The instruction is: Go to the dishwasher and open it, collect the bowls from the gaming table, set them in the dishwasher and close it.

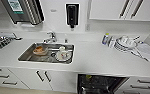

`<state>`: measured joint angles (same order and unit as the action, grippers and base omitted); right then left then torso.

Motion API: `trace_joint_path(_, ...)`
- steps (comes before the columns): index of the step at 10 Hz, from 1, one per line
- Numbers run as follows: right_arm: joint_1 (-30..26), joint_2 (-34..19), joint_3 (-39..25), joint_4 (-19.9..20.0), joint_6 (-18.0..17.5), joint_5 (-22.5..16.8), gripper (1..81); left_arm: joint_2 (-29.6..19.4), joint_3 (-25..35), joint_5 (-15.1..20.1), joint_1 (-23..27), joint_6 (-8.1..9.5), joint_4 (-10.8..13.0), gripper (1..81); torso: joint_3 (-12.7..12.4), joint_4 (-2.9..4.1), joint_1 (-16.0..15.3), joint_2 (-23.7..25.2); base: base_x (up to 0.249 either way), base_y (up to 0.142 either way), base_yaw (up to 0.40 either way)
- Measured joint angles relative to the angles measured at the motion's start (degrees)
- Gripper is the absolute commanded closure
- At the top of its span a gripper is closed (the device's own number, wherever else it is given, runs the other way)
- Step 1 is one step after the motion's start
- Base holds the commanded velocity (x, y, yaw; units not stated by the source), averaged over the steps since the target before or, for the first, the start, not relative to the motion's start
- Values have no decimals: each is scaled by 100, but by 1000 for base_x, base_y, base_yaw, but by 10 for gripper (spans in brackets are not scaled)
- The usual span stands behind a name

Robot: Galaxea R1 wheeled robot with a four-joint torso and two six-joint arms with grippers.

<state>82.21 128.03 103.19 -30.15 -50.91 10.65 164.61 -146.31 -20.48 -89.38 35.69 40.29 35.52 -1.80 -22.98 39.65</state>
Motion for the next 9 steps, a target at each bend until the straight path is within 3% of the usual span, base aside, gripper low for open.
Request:
trace_joint_path(5,-735,-13,-57,13,-308,456,10,-33,-2,23,-69,0,2,10,-4,0,-629,999,0,0,0)
trace_joint_path(9,-538,63,193,11,-355,458,10,-35,-2,41,-111,0,4,10,-9,0,-1124,1786,0,0,0)
